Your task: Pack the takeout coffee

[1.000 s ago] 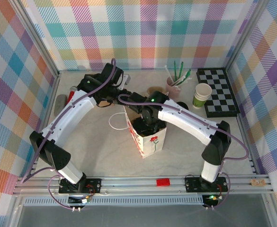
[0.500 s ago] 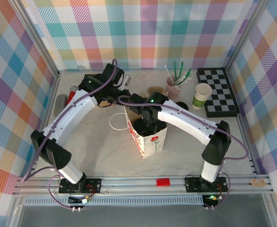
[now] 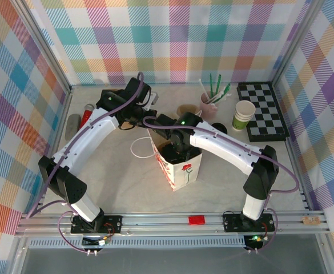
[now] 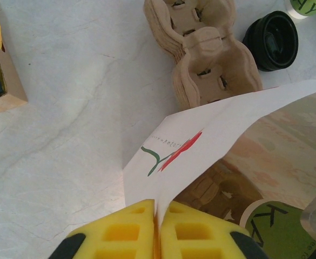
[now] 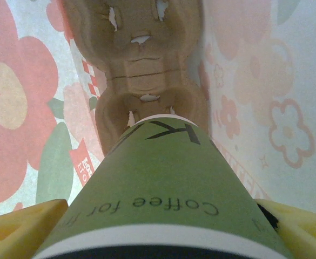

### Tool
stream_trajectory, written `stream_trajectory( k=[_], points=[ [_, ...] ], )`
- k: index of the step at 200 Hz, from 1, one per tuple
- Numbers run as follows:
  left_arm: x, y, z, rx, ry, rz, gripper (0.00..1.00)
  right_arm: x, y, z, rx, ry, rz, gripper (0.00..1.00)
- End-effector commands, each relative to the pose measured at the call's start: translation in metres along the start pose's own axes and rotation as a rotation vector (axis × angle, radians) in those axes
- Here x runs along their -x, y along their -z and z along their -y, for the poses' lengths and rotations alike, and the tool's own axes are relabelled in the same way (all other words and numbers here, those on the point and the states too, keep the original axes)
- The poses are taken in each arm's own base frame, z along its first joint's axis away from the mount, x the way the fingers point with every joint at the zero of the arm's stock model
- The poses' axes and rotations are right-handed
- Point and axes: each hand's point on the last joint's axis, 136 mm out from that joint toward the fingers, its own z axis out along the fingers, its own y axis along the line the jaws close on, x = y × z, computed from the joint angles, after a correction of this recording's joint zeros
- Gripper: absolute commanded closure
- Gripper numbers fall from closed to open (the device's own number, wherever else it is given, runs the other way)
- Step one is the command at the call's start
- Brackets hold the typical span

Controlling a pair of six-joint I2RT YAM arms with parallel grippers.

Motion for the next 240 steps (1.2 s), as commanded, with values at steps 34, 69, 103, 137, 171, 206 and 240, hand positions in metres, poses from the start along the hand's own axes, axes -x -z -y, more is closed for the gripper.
stream_trajectory(
  k=[34, 69, 103, 137, 171, 206, 240],
  points=[
    [-0.007, 0.000, -0.001, 0.018, -0.013, -0.029, 0.94, -0.009, 0.007, 0.004, 0.005, -0.011, -0.005, 0.52],
    [-0.006, 0.003, -0.001, 0.018, -0.008, -0.018, 0.96, -0.012, 0.001, 0.004, 0.003, -0.017, -0.016, 0.52],
    [-0.006, 0.004, -0.001, 0.017, -0.002, -0.012, 0.97, -0.013, -0.003, 0.004, 0.001, -0.019, -0.022, 0.52],
    [-0.007, 0.004, -0.001, 0.017, 0.005, -0.007, 0.98, -0.015, -0.009, 0.003, -0.002, -0.017, -0.033, 0.52],
    [-0.007, 0.005, -0.001, 0.014, 0.008, -0.001, 1.00, -0.016, -0.016, 0.002, 0.000, -0.016, -0.041, 0.52],
    [-0.007, 0.007, 0.000, 0.011, 0.011, 0.004, 1.00, -0.016, -0.021, 0.001, -0.003, -0.017, -0.054, 0.52],
    [-0.008, 0.008, -0.001, 0.015, 0.011, 0.006, 1.00, -0.018, -0.027, 0.001, -0.003, -0.018, -0.060, 0.52]
  ],
)
